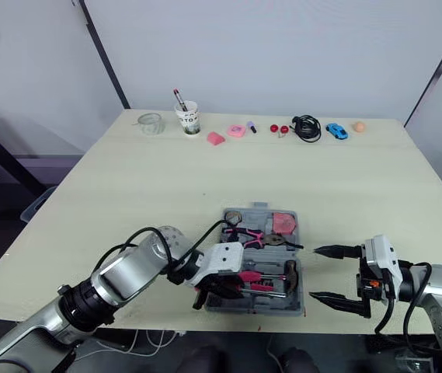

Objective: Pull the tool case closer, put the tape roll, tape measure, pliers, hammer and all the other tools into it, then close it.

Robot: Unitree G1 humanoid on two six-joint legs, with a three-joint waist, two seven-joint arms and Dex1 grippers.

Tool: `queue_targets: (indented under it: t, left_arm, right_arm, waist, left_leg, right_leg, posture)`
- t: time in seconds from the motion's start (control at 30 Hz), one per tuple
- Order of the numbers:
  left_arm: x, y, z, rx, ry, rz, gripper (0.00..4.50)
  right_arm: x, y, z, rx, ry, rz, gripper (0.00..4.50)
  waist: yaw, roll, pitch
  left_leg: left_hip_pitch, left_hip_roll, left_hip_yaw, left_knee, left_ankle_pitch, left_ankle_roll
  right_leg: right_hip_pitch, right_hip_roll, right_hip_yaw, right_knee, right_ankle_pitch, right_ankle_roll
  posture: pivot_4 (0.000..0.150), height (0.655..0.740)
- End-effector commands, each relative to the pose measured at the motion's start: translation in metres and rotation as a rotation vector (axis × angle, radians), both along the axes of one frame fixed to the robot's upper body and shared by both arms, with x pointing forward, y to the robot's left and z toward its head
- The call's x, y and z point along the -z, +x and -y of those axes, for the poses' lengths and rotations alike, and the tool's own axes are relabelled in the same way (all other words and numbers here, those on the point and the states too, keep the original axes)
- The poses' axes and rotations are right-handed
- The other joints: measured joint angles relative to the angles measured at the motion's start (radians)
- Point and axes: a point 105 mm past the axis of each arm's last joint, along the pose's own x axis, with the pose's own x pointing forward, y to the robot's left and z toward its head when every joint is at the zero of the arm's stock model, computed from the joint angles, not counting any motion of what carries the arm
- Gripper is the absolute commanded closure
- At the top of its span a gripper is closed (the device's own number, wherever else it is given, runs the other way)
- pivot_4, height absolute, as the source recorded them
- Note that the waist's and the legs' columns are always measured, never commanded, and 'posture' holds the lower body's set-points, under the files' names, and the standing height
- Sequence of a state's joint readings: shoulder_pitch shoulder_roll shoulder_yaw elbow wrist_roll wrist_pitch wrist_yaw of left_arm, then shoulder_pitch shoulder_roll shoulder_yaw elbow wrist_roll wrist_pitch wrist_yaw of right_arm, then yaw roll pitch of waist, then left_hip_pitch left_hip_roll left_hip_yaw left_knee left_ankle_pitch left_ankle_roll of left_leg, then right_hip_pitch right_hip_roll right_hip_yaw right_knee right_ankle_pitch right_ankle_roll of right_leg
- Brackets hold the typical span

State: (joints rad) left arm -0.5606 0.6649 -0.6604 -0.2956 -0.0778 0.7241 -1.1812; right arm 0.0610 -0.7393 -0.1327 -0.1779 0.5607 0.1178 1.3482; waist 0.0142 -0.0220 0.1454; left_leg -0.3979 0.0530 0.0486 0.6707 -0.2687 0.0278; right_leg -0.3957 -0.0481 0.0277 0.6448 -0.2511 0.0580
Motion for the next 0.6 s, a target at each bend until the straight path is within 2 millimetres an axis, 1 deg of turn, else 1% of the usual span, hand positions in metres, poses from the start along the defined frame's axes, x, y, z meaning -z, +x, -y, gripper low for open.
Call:
queue_targets:
  t: [0.03,0.33,0.6]
  left_arm:
    - [-0.001,-0.001,0.010,0.032,0.006,0.030,3.99]
    - [0.008,-0.008,0.021,0.043,0.031,0.017,3.99]
    - [0.014,-0.012,0.029,0.041,0.037,0.019,3.99]
  right_arm:
    - [-0.001,-0.004,0.001,-0.028,-0.028,0.018,0.00]
    - [0.005,-0.010,0.007,-0.034,-0.087,0.007,0.00]
    - [0.003,-0.010,0.004,-0.031,-0.091,0.011,0.00]
  waist:
    - [0.000,0.000,0.000]
    - [0.000,0.000,0.000]
    - [0.000,0.000,0.000]
  left_leg:
    - [0.000,0.000,0.000,0.000,0.000,0.000]
    - [0.000,0.000,0.000,0.000,0.000,0.000]
    - [0.000,0.000,0.000,0.000,0.000,0.000]
  right_leg:
    - [0.000,0.000,0.000,0.000,0.000,0.000]
    - [0.000,0.000,0.000,0.000,0.000,0.000]
    - [0.000,0.000,0.000,0.000,0.000,0.000]
  posture:
    - [0.150,0.7400]
    - [0.150,0.7400]
    - [0.150,0.7400]
